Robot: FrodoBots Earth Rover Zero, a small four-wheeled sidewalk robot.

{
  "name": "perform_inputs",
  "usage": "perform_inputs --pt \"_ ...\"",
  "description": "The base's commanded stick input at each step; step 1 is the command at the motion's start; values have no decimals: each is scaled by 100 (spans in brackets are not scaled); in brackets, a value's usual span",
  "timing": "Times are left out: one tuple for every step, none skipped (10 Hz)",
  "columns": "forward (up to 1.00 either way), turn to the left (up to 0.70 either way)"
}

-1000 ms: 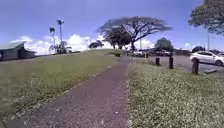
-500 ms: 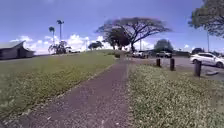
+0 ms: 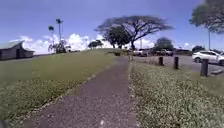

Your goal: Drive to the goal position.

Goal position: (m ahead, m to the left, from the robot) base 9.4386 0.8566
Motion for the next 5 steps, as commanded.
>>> perform_inputs --pt "100 -3" --pt "100 -27" --pt "100 -21" --pt "100 -10" --pt "100 0"
